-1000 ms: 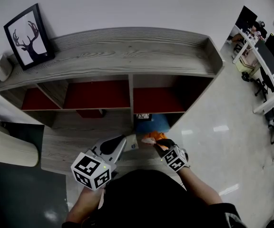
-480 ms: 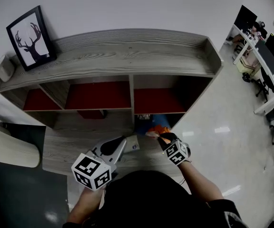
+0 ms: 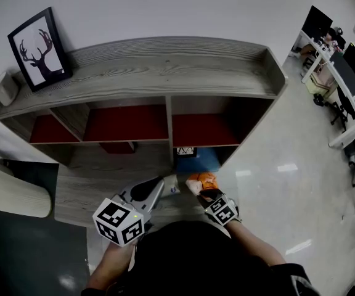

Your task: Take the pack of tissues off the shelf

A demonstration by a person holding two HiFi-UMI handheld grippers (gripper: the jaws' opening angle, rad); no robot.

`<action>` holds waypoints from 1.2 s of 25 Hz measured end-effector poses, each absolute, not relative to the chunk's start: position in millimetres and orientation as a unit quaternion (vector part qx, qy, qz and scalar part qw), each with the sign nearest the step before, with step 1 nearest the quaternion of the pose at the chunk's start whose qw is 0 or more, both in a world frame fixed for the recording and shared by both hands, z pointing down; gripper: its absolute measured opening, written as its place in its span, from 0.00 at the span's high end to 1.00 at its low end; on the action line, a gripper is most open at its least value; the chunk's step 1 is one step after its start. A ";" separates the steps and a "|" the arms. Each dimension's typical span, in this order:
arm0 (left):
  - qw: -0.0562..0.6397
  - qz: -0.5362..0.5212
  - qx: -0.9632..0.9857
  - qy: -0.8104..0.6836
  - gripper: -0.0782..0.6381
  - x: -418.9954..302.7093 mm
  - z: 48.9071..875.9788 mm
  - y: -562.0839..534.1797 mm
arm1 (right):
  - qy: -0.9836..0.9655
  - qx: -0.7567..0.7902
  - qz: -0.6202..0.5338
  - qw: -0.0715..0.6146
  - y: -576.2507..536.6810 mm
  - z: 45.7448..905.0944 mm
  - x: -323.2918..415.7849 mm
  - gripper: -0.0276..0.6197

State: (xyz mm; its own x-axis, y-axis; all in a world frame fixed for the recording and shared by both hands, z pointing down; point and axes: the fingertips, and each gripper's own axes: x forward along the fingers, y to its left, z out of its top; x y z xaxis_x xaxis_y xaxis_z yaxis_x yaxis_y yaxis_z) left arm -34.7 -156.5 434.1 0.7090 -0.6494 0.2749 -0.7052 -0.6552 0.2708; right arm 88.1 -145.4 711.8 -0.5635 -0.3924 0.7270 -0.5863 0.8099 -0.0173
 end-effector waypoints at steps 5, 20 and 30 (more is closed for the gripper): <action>0.183 0.080 0.906 -0.372 0.87 -35.3 437.1 -155.8 | -0.869 0.277 0.183 0.367 -136.7 720.3 95.1 0.89; 0.187 0.073 0.912 -0.357 0.87 -26.7 437.6 -159.1 | -0.877 0.274 0.269 0.290 -127.3 697.7 89.7 0.82; 0.188 0.065 0.909 -0.366 0.87 -35.9 437.9 -161.8 | -0.880 0.319 0.283 0.209 -158.3 643.4 115.8 0.79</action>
